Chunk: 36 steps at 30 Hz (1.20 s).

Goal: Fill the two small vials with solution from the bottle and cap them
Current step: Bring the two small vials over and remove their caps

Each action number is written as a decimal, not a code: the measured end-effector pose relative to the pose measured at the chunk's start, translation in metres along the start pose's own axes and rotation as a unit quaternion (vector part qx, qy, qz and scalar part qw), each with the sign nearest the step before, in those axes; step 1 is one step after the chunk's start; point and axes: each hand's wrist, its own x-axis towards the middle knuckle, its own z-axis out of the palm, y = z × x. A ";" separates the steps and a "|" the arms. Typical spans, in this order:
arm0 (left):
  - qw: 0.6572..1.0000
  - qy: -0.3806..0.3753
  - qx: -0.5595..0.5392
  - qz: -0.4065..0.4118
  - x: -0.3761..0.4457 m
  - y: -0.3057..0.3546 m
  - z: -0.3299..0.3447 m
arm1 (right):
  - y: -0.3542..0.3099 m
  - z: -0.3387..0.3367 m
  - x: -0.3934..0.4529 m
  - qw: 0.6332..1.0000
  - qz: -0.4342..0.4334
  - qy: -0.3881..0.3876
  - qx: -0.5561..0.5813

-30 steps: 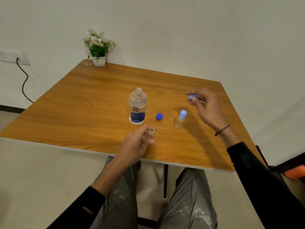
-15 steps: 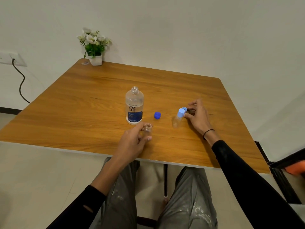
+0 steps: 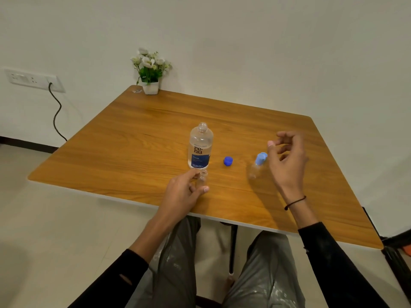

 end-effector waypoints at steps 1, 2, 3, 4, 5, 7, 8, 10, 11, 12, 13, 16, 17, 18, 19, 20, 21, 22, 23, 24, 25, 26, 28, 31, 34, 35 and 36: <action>1.000 0.005 0.001 -0.003 0.001 0.000 0.001 | -0.002 0.002 -0.001 0.997 -0.022 -0.037 -0.062; 1.000 0.013 0.000 -0.001 0.002 0.000 0.002 | -0.003 0.005 -0.003 0.987 -0.030 -0.086 -0.131; 1.000 0.018 -0.001 -0.001 0.003 0.001 0.003 | -0.004 0.007 -0.005 0.971 -0.021 -0.137 -0.194; 1.000 0.021 -0.003 -0.002 0.003 0.003 0.003 | -0.004 0.010 -0.007 0.956 -0.009 -0.177 -0.233; 1.000 0.022 -0.008 -0.001 0.002 0.003 0.003 | -0.003 0.012 -0.010 0.948 -0.006 -0.199 -0.249; 0.999 0.036 -0.023 0.006 0.000 -0.001 0.002 | -0.002 0.012 -0.015 0.946 -0.016 -0.207 -0.247; 0.998 0.053 -0.033 0.012 -0.002 -0.002 0.001 | -0.002 0.011 -0.017 0.949 -0.020 -0.202 -0.240; 0.993 0.105 -0.045 0.035 -0.009 -0.004 -0.003 | -0.007 0.005 -0.018 0.955 -0.028 -0.196 -0.223; 0.988 0.136 -0.039 0.060 -0.013 -0.003 -0.005 | -0.010 0.001 -0.019 0.957 -0.034 -0.196 -0.210; 0.981 0.166 -0.025 0.095 -0.018 -0.001 -0.006 | -0.014 -0.002 -0.021 0.960 -0.041 -0.199 -0.195; 0.973 0.188 -0.011 0.134 -0.023 0.005 -0.005 | -0.020 -0.005 -0.024 0.961 -0.045 -0.205 -0.177; 0.963 0.156 0.015 0.218 -0.032 0.032 0.013 | -0.038 -0.013 -0.030 0.965 -0.023 -0.244 -0.090; 0.966 0.129 0.034 0.220 -0.030 0.039 0.022 | -0.043 -0.016 -0.031 0.964 -0.007 -0.261 -0.060; 0.971 0.102 0.053 0.208 -0.027 0.047 0.032 | -0.048 -0.018 -0.033 0.961 0.004 -0.275 -0.039; 0.978 0.077 0.063 0.186 -0.021 0.053 0.040 | -0.049 -0.020 -0.034 0.959 0.004 -0.281 -0.031; 0.983 0.058 0.063 0.165 -0.015 0.057 0.046 | -0.050 -0.021 -0.035 0.959 -0.008 -0.279 -0.038; 0.986 0.045 0.053 0.154 -0.010 0.061 0.050 | -0.048 -0.022 -0.036 0.959 -0.021 -0.276 -0.051; 0.987 0.037 0.037 0.153 -0.006 0.062 0.054 | -0.046 -0.023 -0.036 0.960 -0.029 -0.273 -0.057; 0.986 0.034 0.023 0.161 -0.003 0.064 0.056 | -0.043 -0.024 -0.036 0.960 -0.030 -0.274 -0.052; 0.985 0.031 0.015 0.168 -0.002 0.063 0.059 | -0.041 -0.025 -0.036 0.958 -0.033 -0.282 -0.044; 0.985 0.025 0.010 0.169 -0.003 0.062 0.061 | -0.039 -0.028 -0.037 0.953 -0.037 -0.297 -0.037; 0.986 0.018 0.009 0.167 -0.004 0.060 0.062 | -0.039 -0.030 -0.038 0.945 -0.039 -0.322 -0.029; 0.988 0.008 0.004 0.155 -0.005 0.055 0.063 | -0.040 -0.037 -0.039 0.922 -0.025 -0.386 -0.004; 0.990 0.005 -0.003 0.144 -0.006 0.055 0.062 | -0.045 -0.045 -0.041 0.901 -0.009 -0.433 0.002; 0.992 0.003 -0.006 0.129 -0.006 0.058 0.063 | -0.050 -0.039 -0.039 0.934 -0.025 -0.332 -0.130; 0.992 0.001 -0.004 0.125 -0.006 0.059 0.064 | -0.050 -0.035 -0.038 0.923 -0.047 -0.323 -0.204; 0.993 -0.003 -0.001 0.121 -0.006 0.061 0.066 | -0.047 -0.032 -0.037 0.906 -0.071 -0.329 -0.257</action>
